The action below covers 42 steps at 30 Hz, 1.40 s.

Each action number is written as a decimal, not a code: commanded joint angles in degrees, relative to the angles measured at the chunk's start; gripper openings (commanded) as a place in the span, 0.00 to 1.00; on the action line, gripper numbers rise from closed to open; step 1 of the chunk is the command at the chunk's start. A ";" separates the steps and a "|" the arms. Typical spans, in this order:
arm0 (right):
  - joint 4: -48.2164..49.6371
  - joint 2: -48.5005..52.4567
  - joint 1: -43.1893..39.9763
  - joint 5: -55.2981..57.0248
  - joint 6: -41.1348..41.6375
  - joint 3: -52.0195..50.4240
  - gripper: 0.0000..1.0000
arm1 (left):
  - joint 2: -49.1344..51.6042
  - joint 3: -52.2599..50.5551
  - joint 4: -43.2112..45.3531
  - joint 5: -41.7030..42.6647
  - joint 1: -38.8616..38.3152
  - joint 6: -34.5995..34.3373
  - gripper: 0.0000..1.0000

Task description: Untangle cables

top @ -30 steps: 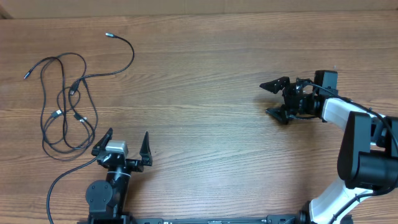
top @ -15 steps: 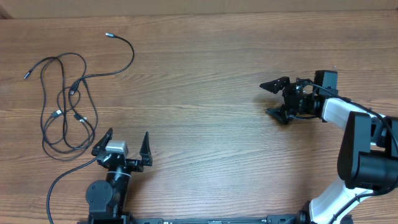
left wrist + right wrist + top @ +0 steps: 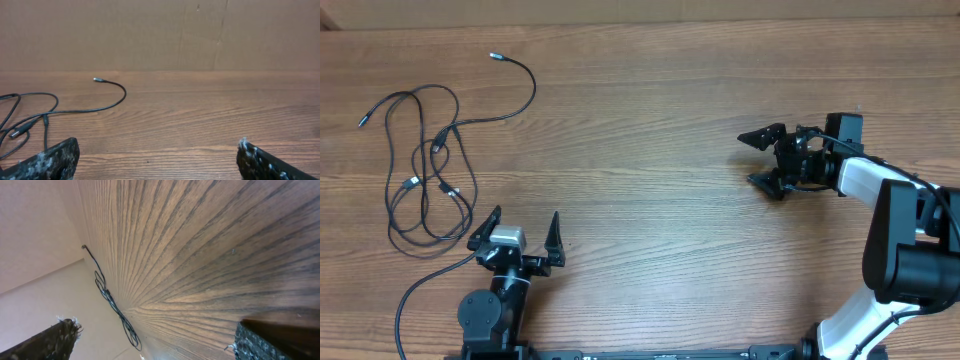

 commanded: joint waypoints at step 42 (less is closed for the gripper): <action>-1.81 -40.19 2.97 27.41 -1.57 -1.73 1.00 | -0.66 -0.20 -0.22 -0.79 0.52 1.11 1.00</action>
